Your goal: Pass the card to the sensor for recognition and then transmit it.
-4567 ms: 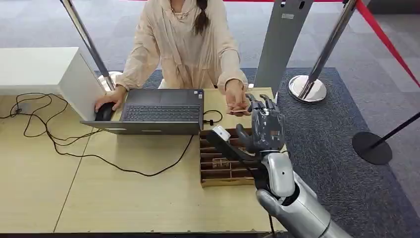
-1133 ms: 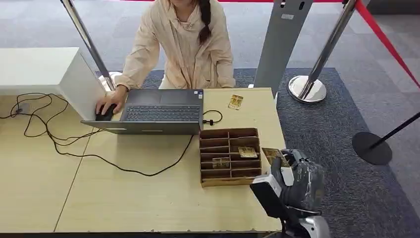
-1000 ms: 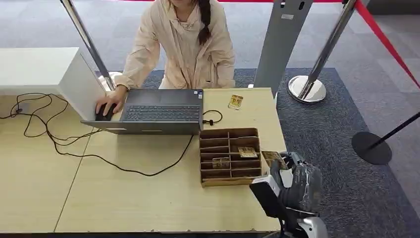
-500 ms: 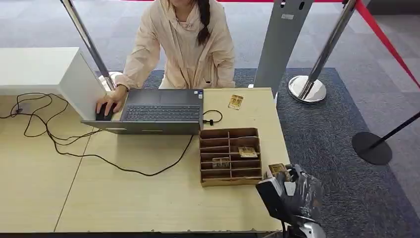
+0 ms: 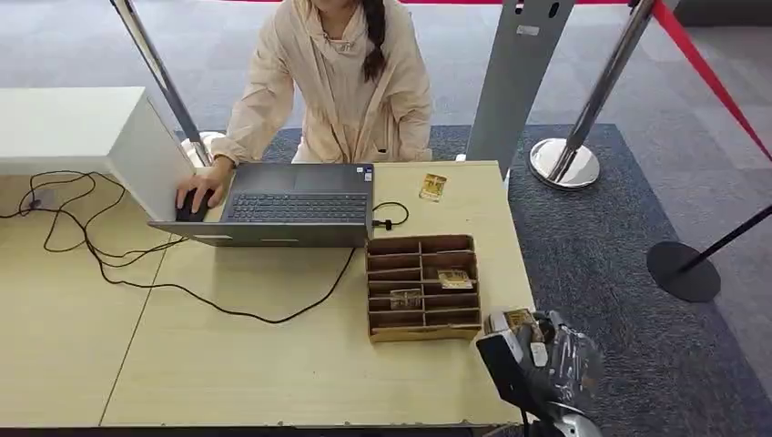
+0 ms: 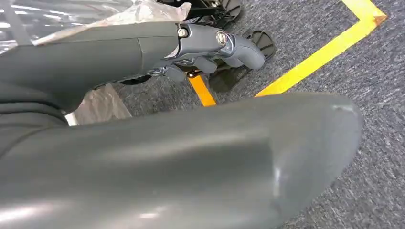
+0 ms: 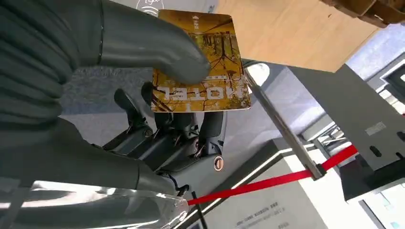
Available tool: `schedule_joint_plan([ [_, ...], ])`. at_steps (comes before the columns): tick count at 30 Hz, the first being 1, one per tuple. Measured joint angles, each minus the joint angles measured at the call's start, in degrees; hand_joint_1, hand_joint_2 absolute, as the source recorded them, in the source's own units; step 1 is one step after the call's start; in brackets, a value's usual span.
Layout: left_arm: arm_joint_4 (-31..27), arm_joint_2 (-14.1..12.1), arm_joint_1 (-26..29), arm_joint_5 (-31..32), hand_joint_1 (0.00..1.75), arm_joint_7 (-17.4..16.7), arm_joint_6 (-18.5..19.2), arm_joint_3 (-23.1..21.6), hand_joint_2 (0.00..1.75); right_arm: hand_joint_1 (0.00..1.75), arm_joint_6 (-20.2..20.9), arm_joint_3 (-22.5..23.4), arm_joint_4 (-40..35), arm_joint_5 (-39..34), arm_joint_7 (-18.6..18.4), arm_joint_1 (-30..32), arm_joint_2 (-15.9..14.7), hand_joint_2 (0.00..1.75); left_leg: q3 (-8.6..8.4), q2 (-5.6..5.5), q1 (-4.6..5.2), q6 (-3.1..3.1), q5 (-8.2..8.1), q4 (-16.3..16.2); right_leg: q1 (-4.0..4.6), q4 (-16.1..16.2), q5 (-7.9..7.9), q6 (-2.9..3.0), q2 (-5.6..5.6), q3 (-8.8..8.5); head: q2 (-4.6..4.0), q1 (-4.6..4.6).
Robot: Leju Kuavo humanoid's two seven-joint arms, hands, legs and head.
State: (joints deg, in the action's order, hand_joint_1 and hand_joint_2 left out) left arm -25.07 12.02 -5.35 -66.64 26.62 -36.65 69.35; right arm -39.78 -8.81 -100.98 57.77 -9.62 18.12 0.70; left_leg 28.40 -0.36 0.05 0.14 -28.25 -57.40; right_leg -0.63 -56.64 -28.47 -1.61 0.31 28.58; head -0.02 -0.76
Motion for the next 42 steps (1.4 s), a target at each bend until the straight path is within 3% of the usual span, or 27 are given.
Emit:
schedule_joint_plan([
  [11, -0.44, 0.24, 0.01, 0.00, 0.00, -0.02, 0.00, 1.31, 0.00, 1.50, 0.00, 0.66, 3.71, 0.15, 0.83, 0.21, 2.58, 1.75, 0.03, 0.00, 0.01, 0.00, 0.00, 0.00, -0.01, 0.00, 0.00, 0.00, 0.00, -0.01, 0.00, 0.00],
  [27, -0.87, 0.42, 0.05, 0.00, 0.00, -0.02, 0.00, 1.81, 0.00, 1.54, 0.00, 0.68, 6.38, 1.22, -1.35, -0.43, 3.08, 1.75, 0.03, -0.01, 0.01, 0.00, 0.00, 0.00, -0.01, 0.00, 0.00, 0.00, 0.00, -0.02, 0.00, -0.02],
  [42, -1.09, 0.57, 0.03, 0.00, 0.00, 0.63, 0.00, 2.16, 0.00, 1.54, -0.02, -1.33, 3.74, 2.97, -10.86, -2.21, -3.43, 1.75, 0.03, -0.01, 0.02, 0.00, 0.00, 0.00, -0.02, 0.00, 0.00, 0.00, 0.00, -0.02, 0.00, 0.00],
])
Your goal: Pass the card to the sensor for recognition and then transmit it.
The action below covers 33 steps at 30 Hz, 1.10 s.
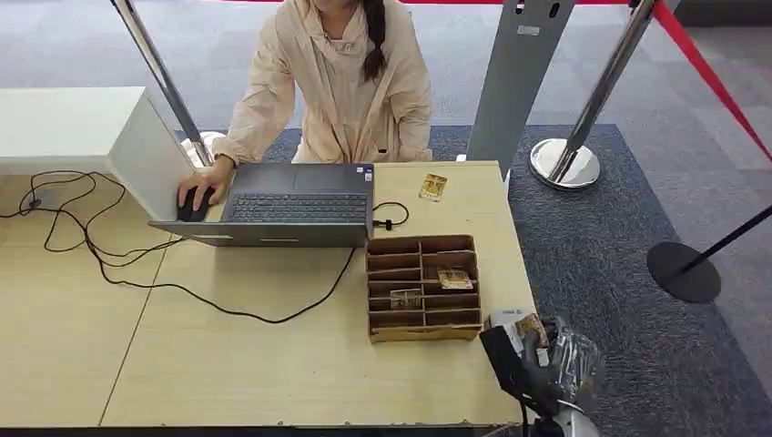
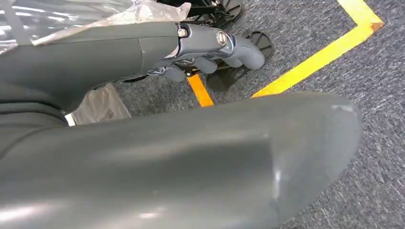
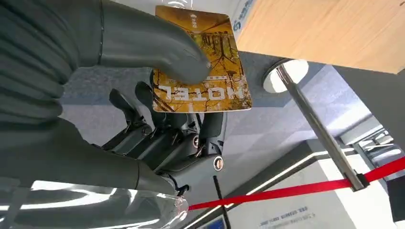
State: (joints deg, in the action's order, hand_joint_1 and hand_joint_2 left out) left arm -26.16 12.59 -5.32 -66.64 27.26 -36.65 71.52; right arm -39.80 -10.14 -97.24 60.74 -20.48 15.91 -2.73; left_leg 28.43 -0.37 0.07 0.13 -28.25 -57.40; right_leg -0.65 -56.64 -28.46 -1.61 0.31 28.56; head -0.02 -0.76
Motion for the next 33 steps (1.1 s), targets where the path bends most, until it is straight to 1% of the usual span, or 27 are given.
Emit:
schedule_joint_plan([
  [3, 0.00, 0.37, -0.10, 0.02, 0.00, 0.04, 0.00, 0.37, 0.00, 1.52, 0.00, -0.78, -0.61, 0.63, -1.28, -0.26, -1.42, 1.75, 0.01, 0.00, 0.00, 0.00, 0.00, 0.00, 0.00, 0.00, 0.00, 0.00, 0.00, 0.01, 0.00, -0.02],
  [8, 0.00, 0.81, -0.19, 0.00, 0.00, 0.04, 0.00, 0.63, 0.00, 1.54, 0.00, -1.03, -1.11, 2.60, -2.60, -0.55, -3.01, 1.75, 0.00, 0.00, 0.01, 0.00, 0.00, -0.01, -0.01, 0.00, 0.00, 0.00, 0.00, 0.00, 0.00, 0.02],
  [16, -0.02, 0.79, -0.16, 0.00, 0.00, 0.04, 0.00, 0.72, 0.00, 1.50, 0.00, -1.53, -1.73, 3.23, -3.65, -0.54, -4.24, 1.75, 0.01, 0.00, 0.01, 0.00, 0.00, 0.00, -0.01, 0.00, 0.00, 0.00, 0.00, 0.00, 0.00, 0.00],
  [18, -0.02, 0.79, -0.16, 0.00, 0.00, 0.04, 0.00, 0.72, 0.00, 1.50, 0.00, -1.97, -1.68, 3.37, -4.42, -0.59, -4.50, 1.75, 0.01, 0.00, 0.01, 0.00, 0.00, 0.00, -0.01, 0.00, 0.00, 0.00, 0.00, 0.00, 0.00, 0.00],
  [20, -0.02, 0.79, -0.16, 0.00, 0.00, 0.26, 0.00, 0.70, 0.00, 1.50, 0.00, -2.60, -1.34, 3.91, -5.96, -0.81, -4.81, 1.75, 0.01, 0.00, 0.01, 0.00, 0.00, 0.00, -0.01, 0.00, 0.00, 0.00, 0.00, 0.00, 0.00, 0.00],
  [24, -0.09, 0.79, -0.12, 0.00, 0.00, 0.33, 0.00, 0.70, 0.00, 1.48, 0.02, -3.78, -0.42, 3.98, -7.23, -1.15, -5.22, 1.75, 0.00, -0.01, 0.01, 0.00, 0.00, 0.00, -0.01, 0.00, 0.00, 0.00, 0.00, -0.01, 0.00, 0.00],
  [28, -0.26, 0.76, -0.07, 0.00, 0.00, 0.33, 0.00, 0.70, 0.00, 1.52, 0.02, -5.49, 0.81, 1.92, -8.70, -1.67, -6.03, 1.75, 0.01, -0.01, 0.01, 0.00, 0.00, 0.00, -0.01, 0.00, 0.00, 0.00, 0.00, 0.00, 0.00, 0.00],
  [33, -0.39, 0.76, -0.06, 0.00, 0.00, 0.33, 0.00, 0.70, 0.00, 1.52, 0.02, -8.41, 3.04, 0.63, -10.05, -2.70, -6.99, 1.75, 0.01, -0.01, 0.01, 0.00, 0.00, 0.00, -0.01, 0.00, 0.00, 0.00, 0.00, 0.00, 0.00, 0.00],
])
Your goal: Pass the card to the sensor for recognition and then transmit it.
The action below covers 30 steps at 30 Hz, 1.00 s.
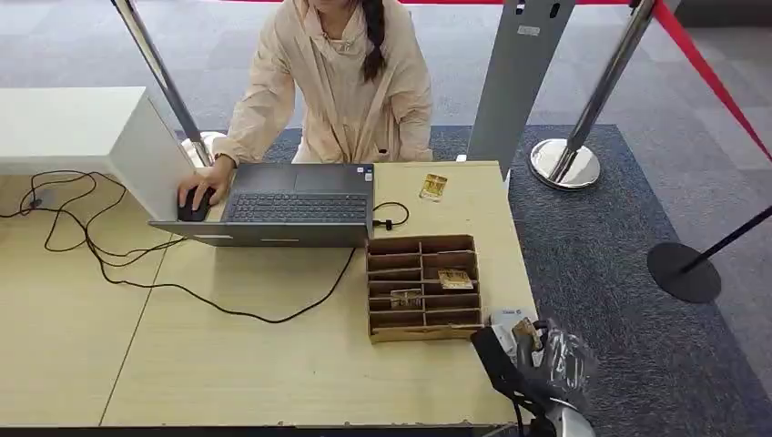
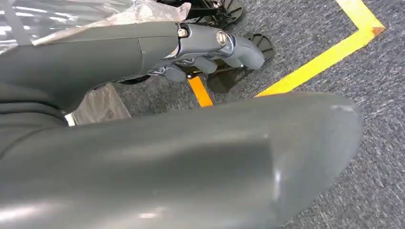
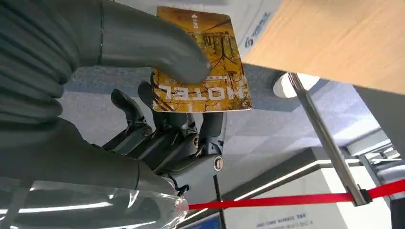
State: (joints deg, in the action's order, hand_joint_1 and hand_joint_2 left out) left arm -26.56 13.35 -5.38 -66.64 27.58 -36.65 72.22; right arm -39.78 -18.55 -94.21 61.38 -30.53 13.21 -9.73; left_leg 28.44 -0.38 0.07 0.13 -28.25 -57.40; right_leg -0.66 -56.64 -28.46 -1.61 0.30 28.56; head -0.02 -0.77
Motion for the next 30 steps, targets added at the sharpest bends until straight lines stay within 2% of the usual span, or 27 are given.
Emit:
schedule_joint_plan([
  [13, -0.17, -0.13, 0.15, 0.00, 0.00, -0.35, 0.00, -0.02, 0.00, 1.47, -0.33, -5.16, 2.80, -1.36, -2.67, -2.85, -1.86, 1.75, -0.08, 0.01, 0.00, -0.02, 0.02, 0.00, 0.00, 0.00, 0.01, 0.00, 0.00, -0.06, 0.00, 0.02],
  [19, -0.15, -0.90, 0.16, 0.02, 0.00, -0.35, 0.00, -0.02, 0.00, 1.47, -0.37, -5.51, 2.65, 0.13, -3.63, -2.95, -2.80, 1.75, -0.12, 0.01, 0.00, -0.02, 0.02, 0.00, 0.00, 0.00, 0.01, 0.00, 0.00, -0.08, 0.00, 0.00],
  [24, -0.15, -1.14, 0.25, 0.00, 0.00, -0.35, 0.00, -0.04, 0.00, 1.47, -0.33, -5.51, 1.01, 3.23, -4.65, -2.76, -4.08, 1.75, -0.09, 0.01, 0.02, -0.02, 0.03, -0.01, -0.01, 0.00, 0.01, 0.00, 0.00, -0.07, 0.00, -0.02],
  [27, -0.17, -1.42, 0.28, 0.00, 0.00, -0.28, 0.00, -0.09, 0.00, 1.45, 0.13, -4.92, -2.14, 6.51, -5.33, -2.91, -6.28, 1.75, -0.10, 0.01, 0.03, -0.03, 0.02, -0.01, -0.03, 0.00, 0.01, 0.00, 0.00, -0.07, 0.00, 0.02],
  [30, -0.15, -1.62, 0.30, 0.00, 0.00, -0.13, 0.00, -0.13, 0.00, 1.43, 2.05, -4.61, -4.59, 9.28, -5.47, -2.89, -7.41, 1.75, -0.08, 0.00, 0.05, -0.03, 0.02, -0.01, -0.04, 0.00, 0.01, 0.00, 0.00, -0.06, 0.00, 0.00],
])
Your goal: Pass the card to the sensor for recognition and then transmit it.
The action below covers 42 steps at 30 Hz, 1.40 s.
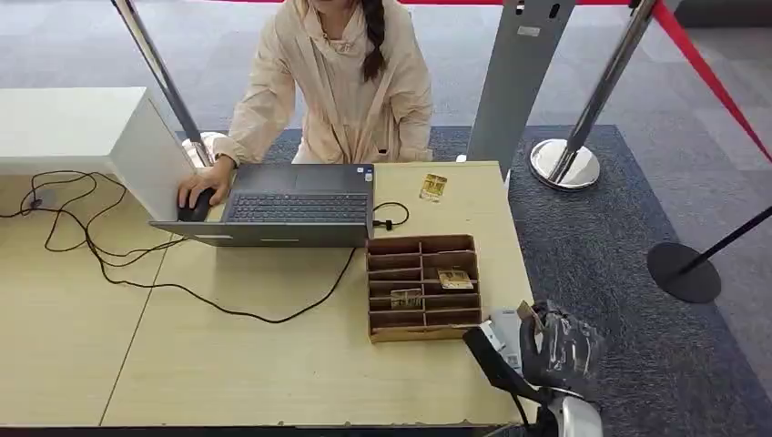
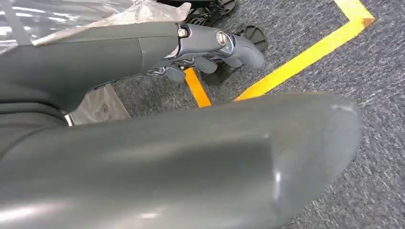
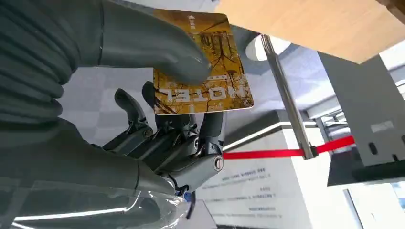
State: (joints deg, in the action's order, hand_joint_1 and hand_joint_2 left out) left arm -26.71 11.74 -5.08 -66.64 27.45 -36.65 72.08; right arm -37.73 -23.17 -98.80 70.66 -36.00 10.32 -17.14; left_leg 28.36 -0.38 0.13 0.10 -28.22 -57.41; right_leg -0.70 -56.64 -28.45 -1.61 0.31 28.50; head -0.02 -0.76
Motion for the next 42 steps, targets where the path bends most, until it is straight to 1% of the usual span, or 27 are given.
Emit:
schedule_joint_plan([
  [1, 0.00, 0.00, 0.01, 0.00, 0.00, 0.04, 0.00, -0.04, 0.00, 1.40, 2.02, 0.34, -2.54, 2.01, -0.02, 0.05, -0.91, 1.75, 0.00, 0.00, 0.03, 0.00, 0.00, 0.00, -0.04, 0.00, 0.00, 0.00, 0.00, 0.02, 0.00, 0.00],
  [2, 0.00, -0.02, 0.00, 0.00, 0.00, 0.07, 0.00, -0.09, 0.00, 1.41, 3.14, 0.83, -4.29, 3.14, -0.02, -0.12, -1.51, 1.75, -0.01, 0.01, 0.02, 0.00, 0.00, 0.00, -0.03, 0.00, 0.00, 0.00, 0.00, 0.01, 0.00, -0.02],
  [5, 0.07, -0.15, 0.00, 0.00, 0.00, 0.09, 0.00, -0.13, 0.00, 1.40, 7.59, 1.99, -8.64, 4.40, -0.02, -0.37, -2.90, 1.75, -0.01, 0.00, 0.02, 0.00, 0.00, 0.00, -0.03, 0.00, 0.00, 0.00, 0.00, 0.00, 0.00, 0.00],
  [7, 0.09, -0.22, 0.05, 0.00, 0.00, 0.11, 0.00, -0.17, 0.00, 1.41, 8.98, 2.55, -11.44, 4.83, -0.02, -0.35, -3.62, 1.75, 0.00, 0.00, 0.03, 0.00, 0.00, 0.00, -0.03, 0.00, 0.00, 0.00, 0.00, 0.02, 0.00, 0.00],
  [9, 0.11, -0.26, 0.04, 0.00, 0.00, 0.11, 0.00, -0.22, 0.00, 1.41, 9.41, 3.06, -13.44, 5.25, -0.02, -0.56, -4.28, 1.75, 0.00, 0.00, 0.02, 0.00, 0.00, 0.00, -0.03, 0.00, 0.00, 0.00, 0.00, 0.01, 0.00, 0.02],
  [12, 0.11, -0.26, 0.06, 0.00, 0.00, 0.11, 0.00, -0.44, 0.00, 1.40, 11.55, 3.65, -17.21, 6.47, -0.02, -1.00, -5.18, 1.75, 0.02, 0.00, 0.02, 0.00, 0.00, 0.00, -0.03, 0.00, 0.00, 0.00, 0.00, 0.01, 0.00, 0.02],
  [16, 0.13, -0.28, 0.03, 0.00, 0.00, 0.13, 0.00, -0.63, 0.00, 1.43, 13.05, 3.93, -19.95, 7.09, -0.04, -2.11, -5.92, 1.75, 0.01, 0.00, 0.03, 0.00, 0.00, 0.00, -0.03, 0.00, 0.00, 0.00, 0.00, 0.00, 0.00, 0.00],
  [19, 0.20, -0.31, 0.02, 0.00, 0.00, 0.35, 0.00, -0.98, 0.00, 1.43, 15.11, 3.87, -22.72, 7.70, -0.04, -3.99, -6.47, 1.75, -0.01, 0.01, 0.03, 0.00, 0.00, 0.00, -0.04, 0.00, 0.00, 0.00, 0.00, 0.01, 0.00, -0.02],
  [23, 0.33, -0.33, 0.02, 0.00, 0.00, 0.68, 0.00, -1.27, 0.00, 1.48, 16.79, 3.65, -24.69, 7.94, -0.02, -6.41, -6.77, 1.75, 0.01, -0.01, 0.03, -0.01, 0.01, 0.00, -0.03, -0.01, 0.00, 0.00, -0.01, -0.01, 0.00, 0.00],
  [30, 0.87, -0.39, -0.07, 0.00, 0.00, 1.20, 0.00, -2.16, 0.00, 1.45, 19.75, 2.77, -26.20, 7.09, 0.13, -12.16, -6.75, 1.75, 0.03, 0.00, 0.03, -0.01, 0.01, 0.00, -0.03, -0.01, 0.00, 0.00, -0.01, 0.00, 0.00, -0.02],
  [34, 1.62, -0.55, -0.19, 0.00, 0.00, 1.62, 0.00, -3.02, 0.00, 1.47, 21.52, 2.03, -26.16, 6.04, 0.24, -16.01, -6.51, 1.75, 0.02, -0.01, 0.03, -0.01, 0.01, 0.00, -0.03, -0.01, 0.01, 0.00, -0.01, 0.00, 0.00, -0.02],
  [42, 2.88, -1.03, -0.36, 0.00, 0.00, 2.43, 0.00, -4.59, 0.00, 1.45, 21.86, 0.20, -24.19, 3.37, 0.44, -21.32, -5.38, 1.75, 0.03, -0.02, 0.02, -0.01, 0.01, 0.01, -0.03, -0.02, 0.00, 0.00, -0.01, 0.00, 0.00, 0.00],
])
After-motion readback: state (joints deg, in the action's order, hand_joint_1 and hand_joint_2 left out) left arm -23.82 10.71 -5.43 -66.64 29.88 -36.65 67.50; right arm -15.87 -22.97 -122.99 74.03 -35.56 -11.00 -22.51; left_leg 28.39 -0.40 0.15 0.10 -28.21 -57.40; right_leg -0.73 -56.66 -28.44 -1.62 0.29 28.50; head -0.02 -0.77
